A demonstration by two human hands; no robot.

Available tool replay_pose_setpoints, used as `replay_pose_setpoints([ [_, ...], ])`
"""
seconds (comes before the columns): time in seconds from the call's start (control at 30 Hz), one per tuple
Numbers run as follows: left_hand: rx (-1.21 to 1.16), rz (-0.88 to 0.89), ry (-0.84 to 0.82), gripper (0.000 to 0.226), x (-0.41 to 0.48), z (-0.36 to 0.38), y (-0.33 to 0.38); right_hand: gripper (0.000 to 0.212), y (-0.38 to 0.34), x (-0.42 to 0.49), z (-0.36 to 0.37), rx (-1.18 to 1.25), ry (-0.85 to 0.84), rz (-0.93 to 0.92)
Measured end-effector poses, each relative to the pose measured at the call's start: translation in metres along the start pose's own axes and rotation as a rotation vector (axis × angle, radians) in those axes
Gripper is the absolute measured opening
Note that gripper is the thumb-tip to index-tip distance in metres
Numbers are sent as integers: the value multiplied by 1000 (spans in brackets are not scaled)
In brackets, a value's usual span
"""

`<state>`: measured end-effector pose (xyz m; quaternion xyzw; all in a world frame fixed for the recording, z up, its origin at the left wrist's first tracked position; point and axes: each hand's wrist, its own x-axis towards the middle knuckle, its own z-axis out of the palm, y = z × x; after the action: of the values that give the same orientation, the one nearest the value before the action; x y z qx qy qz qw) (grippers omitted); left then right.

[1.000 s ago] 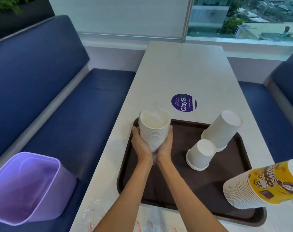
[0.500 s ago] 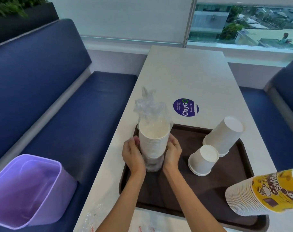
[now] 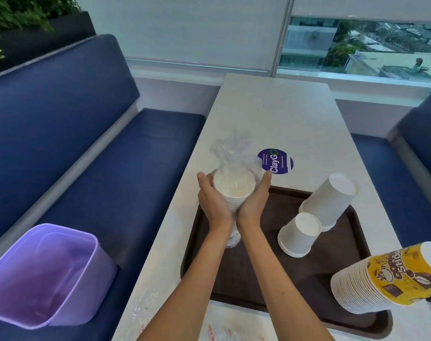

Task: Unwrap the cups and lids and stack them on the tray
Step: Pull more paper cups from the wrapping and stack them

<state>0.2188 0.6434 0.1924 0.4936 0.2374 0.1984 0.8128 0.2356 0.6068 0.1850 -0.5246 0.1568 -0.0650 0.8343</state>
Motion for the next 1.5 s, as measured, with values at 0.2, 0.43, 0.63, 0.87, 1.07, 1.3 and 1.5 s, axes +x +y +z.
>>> replay_pose_setpoints([
  [0.2,9,-43,25,41,7,-9,-27,47,22,4,-12,65,5,66],
  [0.43,48,-124,95,43,15,-27,-66,53,67,9,-33,93,-1,240],
  [0.63,311,31,174,24,13,-41,-74,22,78,9,-47,-196,86,114],
  [0.87,237,108,241,26,14,-46,-30,26,28,5,-40,-55,165,-67],
  [1.07,64,143,58,45,8,-2,34,42,-42,-2,5,46,-51,-93],
  [1.3,-24,-15,74,45,3,2,3,47,-14,-7,7,63,-5,16],
  [1.5,-16,-61,70,35,1,-9,-25,46,17,-2,-9,59,49,76],
])
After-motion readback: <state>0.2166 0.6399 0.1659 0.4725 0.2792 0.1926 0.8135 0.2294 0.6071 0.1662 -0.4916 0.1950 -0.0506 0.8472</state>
